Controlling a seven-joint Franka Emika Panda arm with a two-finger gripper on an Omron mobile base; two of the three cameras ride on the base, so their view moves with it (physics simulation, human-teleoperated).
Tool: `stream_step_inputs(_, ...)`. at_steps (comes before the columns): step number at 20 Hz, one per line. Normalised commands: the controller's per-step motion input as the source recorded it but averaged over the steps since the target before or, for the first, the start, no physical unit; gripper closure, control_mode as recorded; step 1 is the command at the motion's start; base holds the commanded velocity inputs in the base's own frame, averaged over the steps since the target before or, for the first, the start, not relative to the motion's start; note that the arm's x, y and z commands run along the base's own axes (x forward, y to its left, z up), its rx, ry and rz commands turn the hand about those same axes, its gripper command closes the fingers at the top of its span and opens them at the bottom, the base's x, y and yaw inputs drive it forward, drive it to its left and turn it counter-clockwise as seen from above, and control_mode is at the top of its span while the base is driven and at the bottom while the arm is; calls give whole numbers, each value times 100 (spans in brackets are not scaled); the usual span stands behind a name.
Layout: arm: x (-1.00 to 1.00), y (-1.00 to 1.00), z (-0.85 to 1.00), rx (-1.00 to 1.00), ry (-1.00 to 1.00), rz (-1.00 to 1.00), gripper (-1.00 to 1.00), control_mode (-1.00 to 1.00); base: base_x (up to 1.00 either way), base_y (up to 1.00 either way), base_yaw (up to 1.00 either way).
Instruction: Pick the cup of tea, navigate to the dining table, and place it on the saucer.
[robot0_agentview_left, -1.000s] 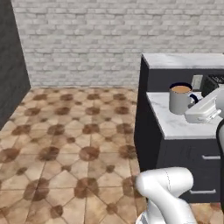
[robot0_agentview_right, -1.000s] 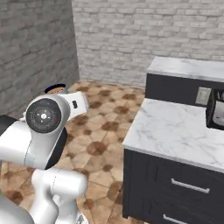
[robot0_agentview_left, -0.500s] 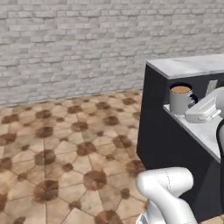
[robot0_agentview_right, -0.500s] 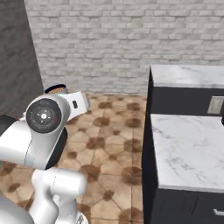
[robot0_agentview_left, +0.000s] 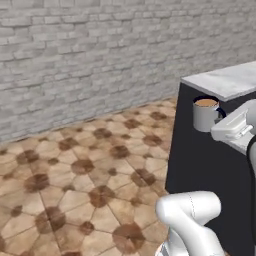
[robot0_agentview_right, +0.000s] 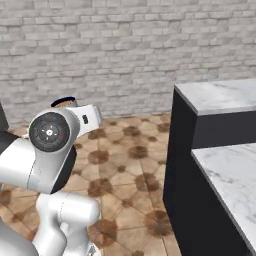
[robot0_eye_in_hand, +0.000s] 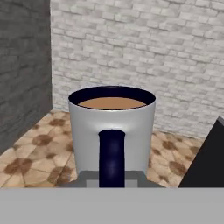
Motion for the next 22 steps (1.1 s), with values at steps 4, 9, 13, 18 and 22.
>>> stream_step_inputs(4,0,0,0,0,0,0,100,100,100,95,-54)
stream_step_inputs(9,0,0,0,0,0,0,100,100,100,92,-58)
stream_step_inputs(13,0,0,0,0,0,0,100,100,100,92,-58)
stream_step_inputs(18,0,0,0,0,0,0,100,100,100,100,-54)
stream_step_inputs(22,0,0,0,0,0,0,100,100,100,100,-49)
